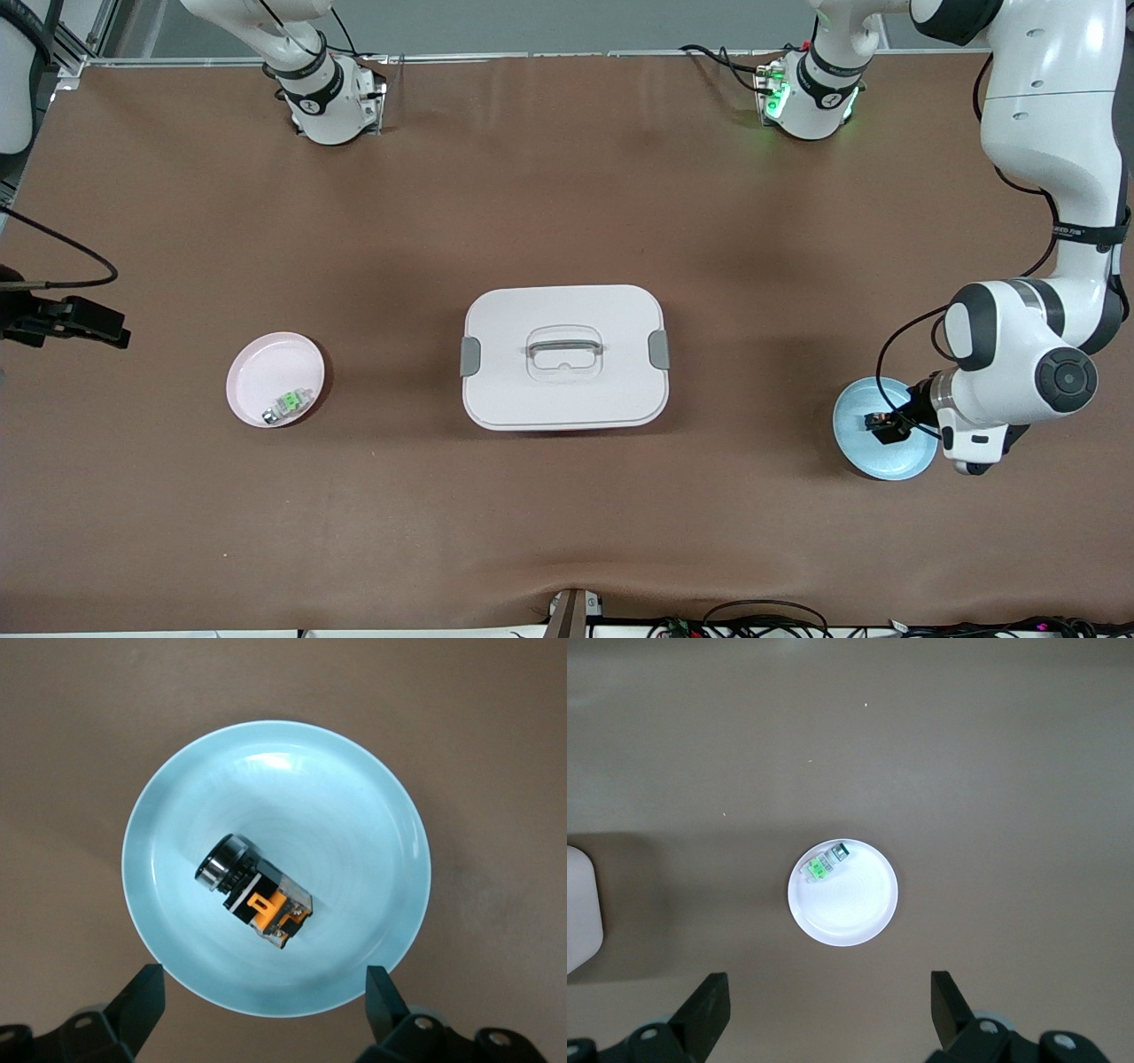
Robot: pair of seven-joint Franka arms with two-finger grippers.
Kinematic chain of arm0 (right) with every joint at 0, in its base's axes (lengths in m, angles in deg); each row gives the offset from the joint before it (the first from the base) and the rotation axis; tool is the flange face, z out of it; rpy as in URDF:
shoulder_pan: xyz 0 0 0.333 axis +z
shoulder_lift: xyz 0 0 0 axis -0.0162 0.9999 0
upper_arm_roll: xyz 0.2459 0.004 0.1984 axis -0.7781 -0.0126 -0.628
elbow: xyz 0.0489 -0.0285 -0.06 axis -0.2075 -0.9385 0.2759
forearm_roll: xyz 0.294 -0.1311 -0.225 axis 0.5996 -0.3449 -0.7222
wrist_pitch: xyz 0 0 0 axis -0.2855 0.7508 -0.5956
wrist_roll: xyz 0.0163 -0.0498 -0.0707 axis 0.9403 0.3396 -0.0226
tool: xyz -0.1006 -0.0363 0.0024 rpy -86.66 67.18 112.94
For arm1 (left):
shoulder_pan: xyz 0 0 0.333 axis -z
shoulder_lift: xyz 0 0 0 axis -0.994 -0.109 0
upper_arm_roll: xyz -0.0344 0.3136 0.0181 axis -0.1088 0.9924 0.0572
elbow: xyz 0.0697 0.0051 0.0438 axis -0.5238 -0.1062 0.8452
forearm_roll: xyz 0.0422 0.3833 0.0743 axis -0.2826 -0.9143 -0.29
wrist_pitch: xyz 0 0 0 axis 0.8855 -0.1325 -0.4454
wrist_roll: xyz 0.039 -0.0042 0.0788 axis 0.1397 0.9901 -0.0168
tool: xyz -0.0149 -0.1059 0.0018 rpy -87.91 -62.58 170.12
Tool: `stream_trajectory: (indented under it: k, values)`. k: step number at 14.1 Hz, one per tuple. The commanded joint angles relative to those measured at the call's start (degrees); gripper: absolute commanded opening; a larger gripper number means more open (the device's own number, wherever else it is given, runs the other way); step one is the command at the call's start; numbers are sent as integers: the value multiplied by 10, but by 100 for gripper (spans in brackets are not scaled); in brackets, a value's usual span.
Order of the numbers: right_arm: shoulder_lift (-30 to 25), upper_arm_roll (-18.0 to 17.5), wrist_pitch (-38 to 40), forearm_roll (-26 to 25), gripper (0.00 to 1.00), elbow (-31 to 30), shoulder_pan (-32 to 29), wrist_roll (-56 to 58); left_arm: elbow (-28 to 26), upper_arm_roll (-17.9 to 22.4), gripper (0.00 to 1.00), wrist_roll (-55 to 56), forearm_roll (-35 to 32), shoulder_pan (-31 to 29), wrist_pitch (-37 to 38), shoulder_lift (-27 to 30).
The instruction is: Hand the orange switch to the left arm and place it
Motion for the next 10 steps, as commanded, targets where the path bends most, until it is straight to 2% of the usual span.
stream_trajectory:
  k: [1, 4, 8, 10]
  values:
    - [-131, -6, -72, -3, 100, -193, -6, 3, -20, 9, 100, -99, 11, 8, 11, 34]
    - [-143, -5, -68, -2, 100, -208, -7, 2, -20, 6, 100, -169, 11, 10, 13, 51]
    - [-159, -5, -60, 0, 100, -211, -7, -4, -24, 1, 100, -174, 14, 11, 22, 78]
    - [-160, -5, -57, 9, 100, -212, -9, -2, -19, -16, 100, -171, 11, 0, 43, 93]
